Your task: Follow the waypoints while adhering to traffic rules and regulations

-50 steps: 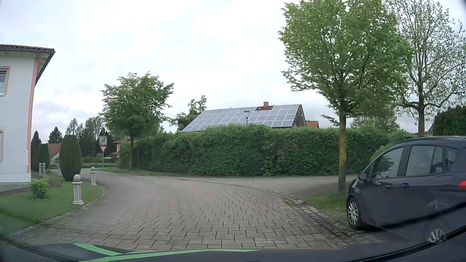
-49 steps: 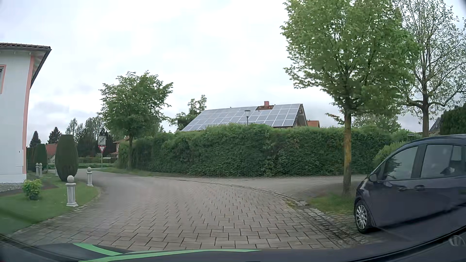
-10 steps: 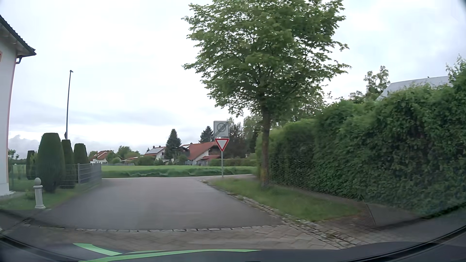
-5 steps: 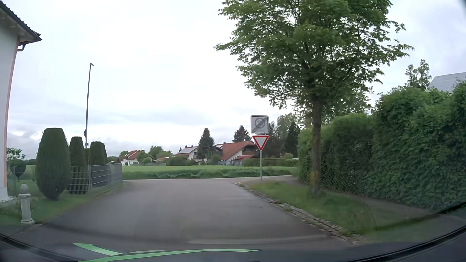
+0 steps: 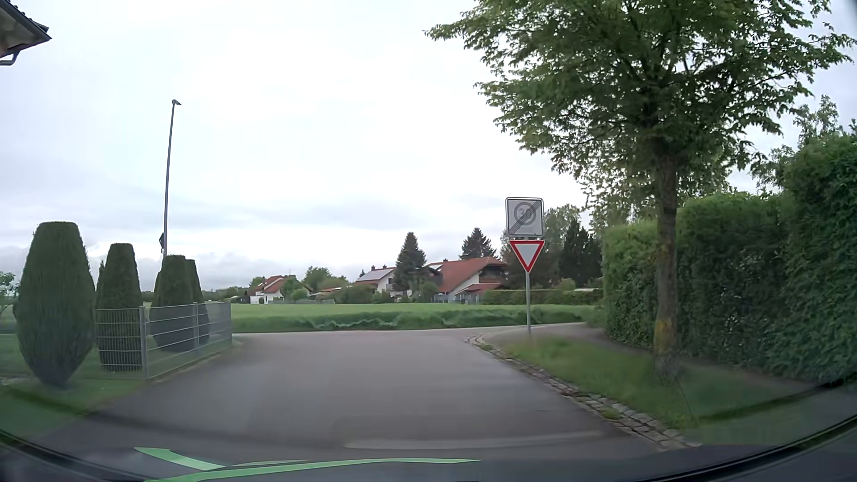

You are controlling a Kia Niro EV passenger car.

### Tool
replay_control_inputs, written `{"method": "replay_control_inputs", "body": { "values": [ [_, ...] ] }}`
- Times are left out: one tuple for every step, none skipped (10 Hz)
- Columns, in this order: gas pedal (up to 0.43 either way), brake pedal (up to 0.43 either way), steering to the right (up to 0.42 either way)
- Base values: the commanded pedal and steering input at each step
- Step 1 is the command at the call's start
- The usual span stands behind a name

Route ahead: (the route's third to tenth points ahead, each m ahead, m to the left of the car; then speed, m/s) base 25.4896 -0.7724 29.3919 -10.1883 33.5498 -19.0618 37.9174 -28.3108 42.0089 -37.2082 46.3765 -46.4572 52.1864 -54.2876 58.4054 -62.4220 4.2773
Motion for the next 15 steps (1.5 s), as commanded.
{"method": "replay_control_inputs", "body": {
  "values": [
    [0.067,0.000,-0.085],
    [0.067,0.000,-0.076],
    [0.059,0.000,-0.068],
    [0.059,0.000,-0.060],
    [0.059,0.000,-0.054],
    [0.047,0.000,-0.045],
    [0.020,0.000,-0.036],
    [0.000,0.000,-0.029],
    [0.000,0.000,-0.023],
    [0.000,0.000,-0.018],
    [0.000,0.000,-0.013],
    [0.000,0.000,-0.007],
    [0.000,0.000,-0.002],
    [0.000,0.000,-0.001],
    [0.000,0.000,-0.001]
  ]
}}
